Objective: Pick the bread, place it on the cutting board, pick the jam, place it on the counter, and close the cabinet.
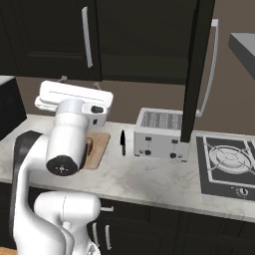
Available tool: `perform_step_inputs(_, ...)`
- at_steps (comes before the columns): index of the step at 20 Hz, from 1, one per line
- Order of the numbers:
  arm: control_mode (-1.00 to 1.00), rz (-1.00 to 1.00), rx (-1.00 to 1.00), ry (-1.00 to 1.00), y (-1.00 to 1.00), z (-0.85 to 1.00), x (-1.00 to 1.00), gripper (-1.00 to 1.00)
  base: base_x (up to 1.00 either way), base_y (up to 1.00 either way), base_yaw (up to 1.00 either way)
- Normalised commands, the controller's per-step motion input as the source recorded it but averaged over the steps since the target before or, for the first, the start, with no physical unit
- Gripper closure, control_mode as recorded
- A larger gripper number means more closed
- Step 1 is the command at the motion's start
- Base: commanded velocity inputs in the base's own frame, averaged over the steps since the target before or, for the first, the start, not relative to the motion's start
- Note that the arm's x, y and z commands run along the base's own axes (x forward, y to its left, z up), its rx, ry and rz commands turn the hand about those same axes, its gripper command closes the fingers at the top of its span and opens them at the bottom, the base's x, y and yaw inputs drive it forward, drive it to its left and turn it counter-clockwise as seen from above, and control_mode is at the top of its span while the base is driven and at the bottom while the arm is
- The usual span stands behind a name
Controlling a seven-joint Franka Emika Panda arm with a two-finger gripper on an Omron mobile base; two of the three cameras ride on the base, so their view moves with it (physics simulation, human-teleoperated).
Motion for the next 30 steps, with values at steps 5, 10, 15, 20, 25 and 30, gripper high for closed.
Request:
perform_step_inputs(5,-1.0,0.0,0.0,0.02,-0.34,0.08,-0.35,-1.0,0.0,0.0,0.0)
perform_step_inputs(10,-1.0,0.0,-0.01,0.0,-0.33,0.0,-0.27,-1.0,0.0,0.0,0.0)
perform_step_inputs(15,-1.0,0.01,-0.04,0.0,-0.39,0.0,-0.22,-1.0,0.0,0.0,0.0)
perform_step_inputs(20,-1.0,0.03,-0.14,0.0,-0.31,0.0,-0.34,-1.0,0.0,0.0,0.0)
perform_step_inputs(25,-1.0,0.02,-0.16,0.0,-0.29,0.0,-0.31,-1.0,0.0,0.0,0.0)
perform_step_inputs(30,-1.0,0.03,-0.04,0.0,-0.48,0.0,-0.14,-1.0,0.0,0.0,0.0)
